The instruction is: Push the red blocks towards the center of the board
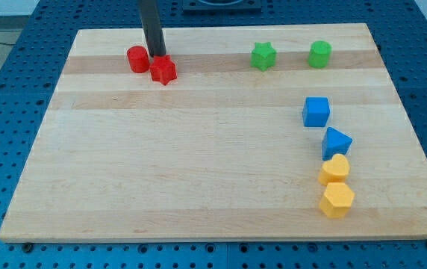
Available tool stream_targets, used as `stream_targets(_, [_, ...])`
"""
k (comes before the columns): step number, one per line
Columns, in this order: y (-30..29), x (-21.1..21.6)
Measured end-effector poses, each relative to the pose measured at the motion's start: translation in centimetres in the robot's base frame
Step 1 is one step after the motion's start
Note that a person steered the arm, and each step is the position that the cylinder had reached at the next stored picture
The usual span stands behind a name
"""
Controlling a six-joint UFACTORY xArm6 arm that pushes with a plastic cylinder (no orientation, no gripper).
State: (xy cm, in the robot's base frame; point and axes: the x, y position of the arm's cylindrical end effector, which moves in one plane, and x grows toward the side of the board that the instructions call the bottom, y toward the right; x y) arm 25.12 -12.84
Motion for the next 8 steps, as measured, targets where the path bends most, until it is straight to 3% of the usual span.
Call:
stream_targets(1, [-5.1,-2.9])
stream_targets(2, [-6.8,0.5])
stream_targets(4, [2.2,6.1])
stream_targets(5, [2.3,4.1])
stream_targets(6, [3.6,6.8])
stream_targets(7, [6.0,14.0])
stream_targets(8, [4.6,8.5])
